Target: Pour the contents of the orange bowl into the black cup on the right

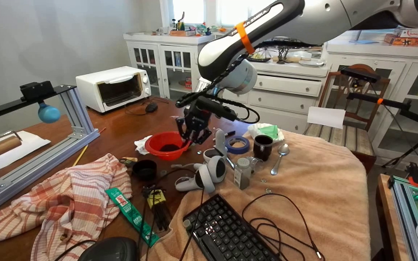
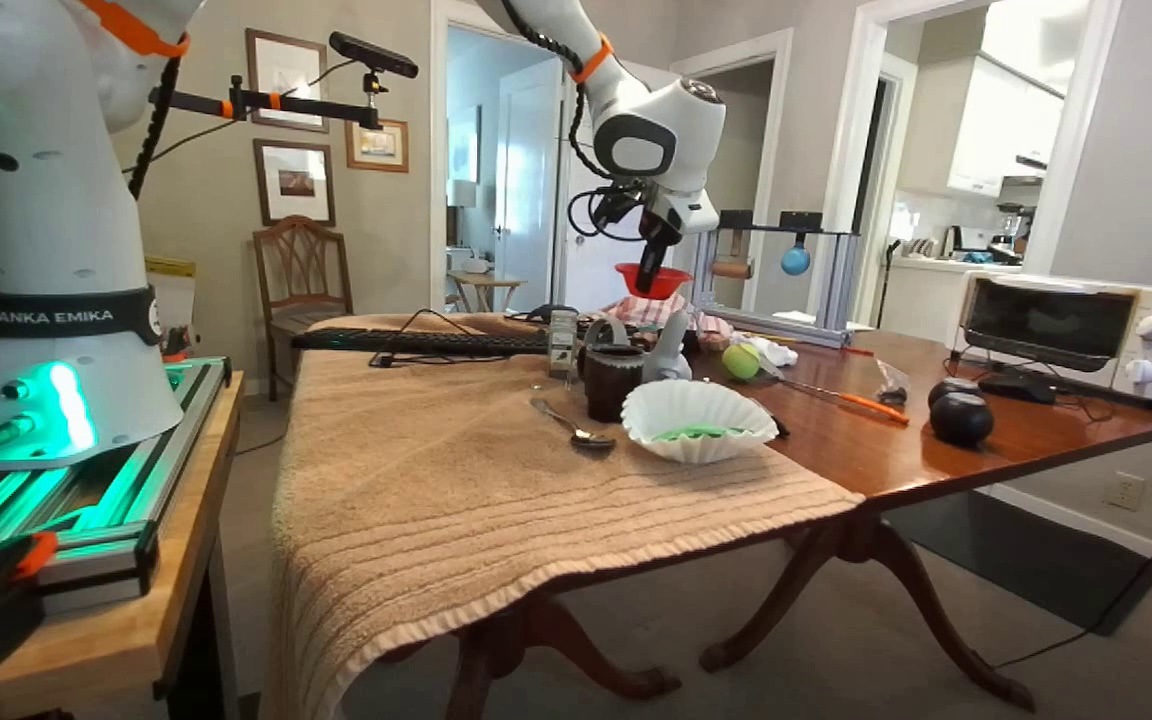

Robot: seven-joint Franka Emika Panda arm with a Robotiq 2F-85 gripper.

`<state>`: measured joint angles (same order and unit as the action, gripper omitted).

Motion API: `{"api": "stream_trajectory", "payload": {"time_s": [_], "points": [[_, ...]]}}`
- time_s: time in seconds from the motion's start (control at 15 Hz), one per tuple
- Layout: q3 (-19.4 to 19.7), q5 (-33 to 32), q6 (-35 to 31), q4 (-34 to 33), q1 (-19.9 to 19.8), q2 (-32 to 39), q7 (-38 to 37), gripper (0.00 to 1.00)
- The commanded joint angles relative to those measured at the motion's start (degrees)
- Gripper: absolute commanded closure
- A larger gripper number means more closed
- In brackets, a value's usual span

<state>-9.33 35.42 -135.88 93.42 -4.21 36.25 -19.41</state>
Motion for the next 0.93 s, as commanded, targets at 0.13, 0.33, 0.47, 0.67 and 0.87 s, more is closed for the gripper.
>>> {"api": "stream_trajectory", "payload": {"time_s": [0.13,0.33,0.47,0.67,0.87], "points": [[2.8,5.9,-6.1,16.6,2.9,-11.1,-4.8,0.98],[3.2,10.2,-15.2,25.8,5.1,-16.9,-7.9,0.98],[3.0,13.6,-20.7,30.5,6.4,-19.6,-9.2,0.98],[3.7,11.0,-16.6,25.0,6.4,-16.0,-7.2,0.94],[4.4,10.5,-16.2,24.3,6.3,-15.5,-7.4,0.98]]}}
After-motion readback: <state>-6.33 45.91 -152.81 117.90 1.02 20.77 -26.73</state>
